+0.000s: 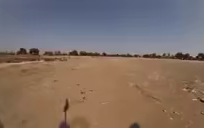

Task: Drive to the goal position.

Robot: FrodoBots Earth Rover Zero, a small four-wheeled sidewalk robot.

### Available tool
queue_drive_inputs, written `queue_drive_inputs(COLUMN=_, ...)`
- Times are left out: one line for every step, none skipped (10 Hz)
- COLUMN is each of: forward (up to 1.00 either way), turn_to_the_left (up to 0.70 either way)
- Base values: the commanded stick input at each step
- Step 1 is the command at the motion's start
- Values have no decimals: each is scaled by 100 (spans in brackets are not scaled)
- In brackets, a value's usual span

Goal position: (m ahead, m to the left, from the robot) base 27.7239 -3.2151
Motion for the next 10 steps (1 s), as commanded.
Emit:
queue_drive_inputs(forward=50, turn_to_the_left=0)
queue_drive_inputs(forward=50, turn_to_the_left=0)
queue_drive_inputs(forward=50, turn_to_the_left=0)
queue_drive_inputs(forward=50, turn_to_the_left=0)
queue_drive_inputs(forward=50, turn_to_the_left=0)
queue_drive_inputs(forward=50, turn_to_the_left=0)
queue_drive_inputs(forward=50, turn_to_the_left=0)
queue_drive_inputs(forward=50, turn_to_the_left=0)
queue_drive_inputs(forward=50, turn_to_the_left=0)
queue_drive_inputs(forward=50, turn_to_the_left=0)
